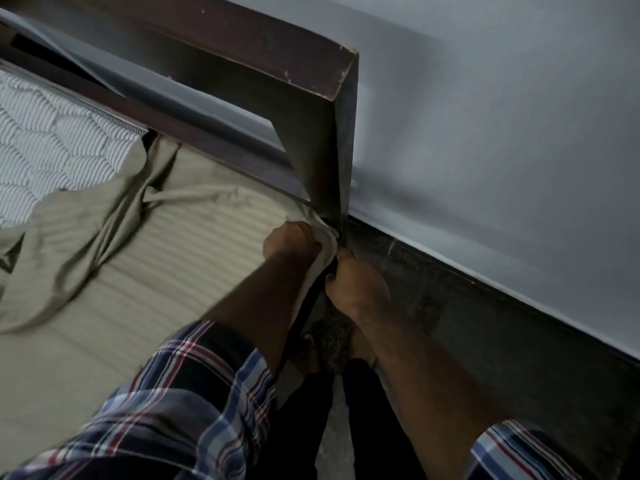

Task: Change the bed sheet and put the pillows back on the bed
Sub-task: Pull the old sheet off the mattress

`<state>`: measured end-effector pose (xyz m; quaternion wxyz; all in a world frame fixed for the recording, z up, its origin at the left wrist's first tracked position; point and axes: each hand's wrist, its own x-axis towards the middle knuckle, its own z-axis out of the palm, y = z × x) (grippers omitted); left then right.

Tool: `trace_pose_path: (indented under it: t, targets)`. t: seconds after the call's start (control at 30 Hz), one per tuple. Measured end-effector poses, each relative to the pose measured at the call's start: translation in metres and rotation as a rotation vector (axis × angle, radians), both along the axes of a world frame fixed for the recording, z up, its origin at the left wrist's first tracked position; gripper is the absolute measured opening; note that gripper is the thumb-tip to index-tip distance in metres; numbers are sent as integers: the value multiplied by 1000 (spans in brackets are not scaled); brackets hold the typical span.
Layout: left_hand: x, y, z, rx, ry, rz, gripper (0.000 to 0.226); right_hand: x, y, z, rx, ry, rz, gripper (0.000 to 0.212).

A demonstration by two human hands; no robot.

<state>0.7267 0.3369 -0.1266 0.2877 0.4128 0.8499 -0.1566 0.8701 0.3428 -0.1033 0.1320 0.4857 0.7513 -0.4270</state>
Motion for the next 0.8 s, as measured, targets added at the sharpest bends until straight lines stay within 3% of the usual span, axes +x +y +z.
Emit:
trace_pose_path:
  t: [0.1, 0.3, 0.47, 0.6, 0.63, 0.7, 0.8]
  targets:
    - [-3, -1, -2, 14, 25, -11, 47, 0, -1, -3, -17, -20, 11, 43]
    - [-7, -27, 13, 228, -149, 112, 30, -5, -6, -2, -13, -26, -20, 48]
    - [-36, -61, 83, 397, -204, 68, 45, -45, -14, 9, -1, 7, -39, 78]
    - [-33, -75, 124, 476, -328, -11, 37, -66, -21, 33, -45, 9, -157, 43]
    - [-39, -85, 130, 513, -352, 43, 36, -70, -27, 46, -62, 15, -213, 36]
    - [-68, -112, 141, 704, -349, 363, 36, -90, -48, 85, -9, 89, -219, 28]
    - [-139, -158, 161, 1097, -185, 964, 36, -154, -92, 148, -53, 467, -211, 20]
